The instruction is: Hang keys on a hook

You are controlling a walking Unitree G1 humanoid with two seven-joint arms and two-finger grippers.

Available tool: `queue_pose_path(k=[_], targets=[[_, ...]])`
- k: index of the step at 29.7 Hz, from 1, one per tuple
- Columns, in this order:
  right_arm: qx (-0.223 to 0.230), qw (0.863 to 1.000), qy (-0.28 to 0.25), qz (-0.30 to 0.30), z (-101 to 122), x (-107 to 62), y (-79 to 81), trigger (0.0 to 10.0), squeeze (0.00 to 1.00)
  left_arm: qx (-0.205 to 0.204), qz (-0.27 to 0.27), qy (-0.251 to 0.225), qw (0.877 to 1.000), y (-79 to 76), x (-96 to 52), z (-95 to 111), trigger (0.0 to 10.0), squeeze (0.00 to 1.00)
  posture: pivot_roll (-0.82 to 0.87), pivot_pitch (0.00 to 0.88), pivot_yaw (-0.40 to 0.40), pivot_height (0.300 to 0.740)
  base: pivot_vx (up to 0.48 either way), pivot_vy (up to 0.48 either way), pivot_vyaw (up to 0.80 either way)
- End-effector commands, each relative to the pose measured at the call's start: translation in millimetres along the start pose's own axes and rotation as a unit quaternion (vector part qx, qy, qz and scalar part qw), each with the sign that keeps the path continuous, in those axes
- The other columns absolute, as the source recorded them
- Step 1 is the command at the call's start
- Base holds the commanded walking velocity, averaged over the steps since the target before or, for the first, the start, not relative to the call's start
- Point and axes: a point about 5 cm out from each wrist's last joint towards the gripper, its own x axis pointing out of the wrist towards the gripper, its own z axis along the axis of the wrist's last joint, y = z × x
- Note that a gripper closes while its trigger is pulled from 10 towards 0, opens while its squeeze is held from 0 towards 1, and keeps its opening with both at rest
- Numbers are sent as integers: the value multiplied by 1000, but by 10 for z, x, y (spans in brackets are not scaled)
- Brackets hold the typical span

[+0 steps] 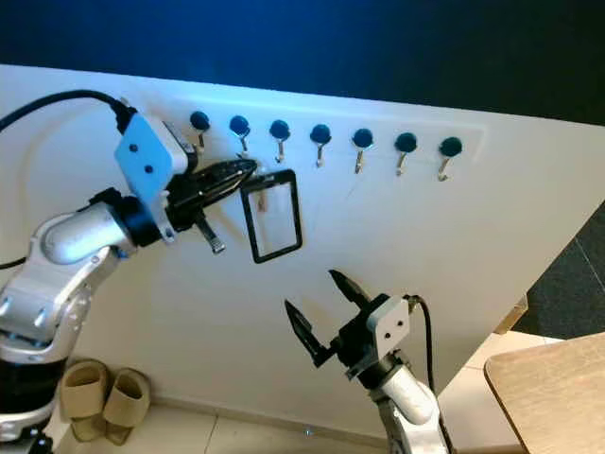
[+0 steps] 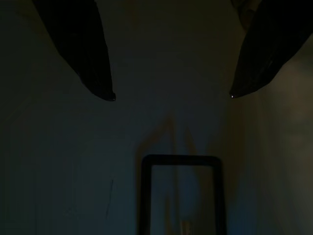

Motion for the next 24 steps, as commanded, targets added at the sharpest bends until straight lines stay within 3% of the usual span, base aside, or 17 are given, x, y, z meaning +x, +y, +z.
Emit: queue_pose_path(k=[1,6,15,24], targets=[[2,1000,-5,-2,33,-4,4,10000,0,-6,1,-29,1000,31,-75,60,10000,0,39,65,-19,740,0,0,0],[3,1000,-5,-5,34,-9,0,10000,0,-29,2,-79,996,58,-204,147,10000,0,41,68,-21,740,0,0,0],[3,1000,-4,-3,30,-12,-2,10000,0,-26,-26,-29,999,72,-350,44,10000,0,42,68,-25,740,0,0,0],[3,1000,-3,-3,25,-9,-3,10000,0,-18,24,9,1000,225,-387,-48,10000,0,40,60,-23,740,0,0,0]])
